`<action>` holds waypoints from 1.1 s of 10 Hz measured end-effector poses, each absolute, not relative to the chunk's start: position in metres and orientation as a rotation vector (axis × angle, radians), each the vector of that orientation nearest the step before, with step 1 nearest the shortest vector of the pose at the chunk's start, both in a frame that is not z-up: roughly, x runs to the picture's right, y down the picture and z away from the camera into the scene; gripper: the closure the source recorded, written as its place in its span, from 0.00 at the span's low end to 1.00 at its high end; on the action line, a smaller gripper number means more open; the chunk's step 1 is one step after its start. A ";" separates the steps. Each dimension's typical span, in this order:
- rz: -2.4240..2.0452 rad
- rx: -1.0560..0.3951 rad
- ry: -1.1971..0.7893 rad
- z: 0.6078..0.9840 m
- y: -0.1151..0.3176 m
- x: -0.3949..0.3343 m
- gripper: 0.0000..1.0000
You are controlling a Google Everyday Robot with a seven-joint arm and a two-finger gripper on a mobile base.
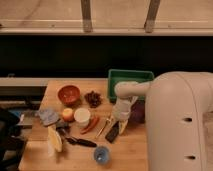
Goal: Place eraser in red bowl
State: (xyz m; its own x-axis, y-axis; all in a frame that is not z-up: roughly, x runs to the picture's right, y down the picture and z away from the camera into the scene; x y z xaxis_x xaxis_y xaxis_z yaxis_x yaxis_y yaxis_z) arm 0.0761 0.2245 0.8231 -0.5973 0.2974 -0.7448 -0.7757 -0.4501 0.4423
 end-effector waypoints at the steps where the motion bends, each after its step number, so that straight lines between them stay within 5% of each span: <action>1: 2.085 -0.772 1.042 0.822 0.224 0.076 0.97; 4: 2.113 -0.718 0.991 0.806 0.204 0.083 1.00; 8: 2.134 -0.543 0.843 0.760 0.115 0.088 1.00; 11: 2.073 -0.468 0.710 0.759 0.052 0.055 1.00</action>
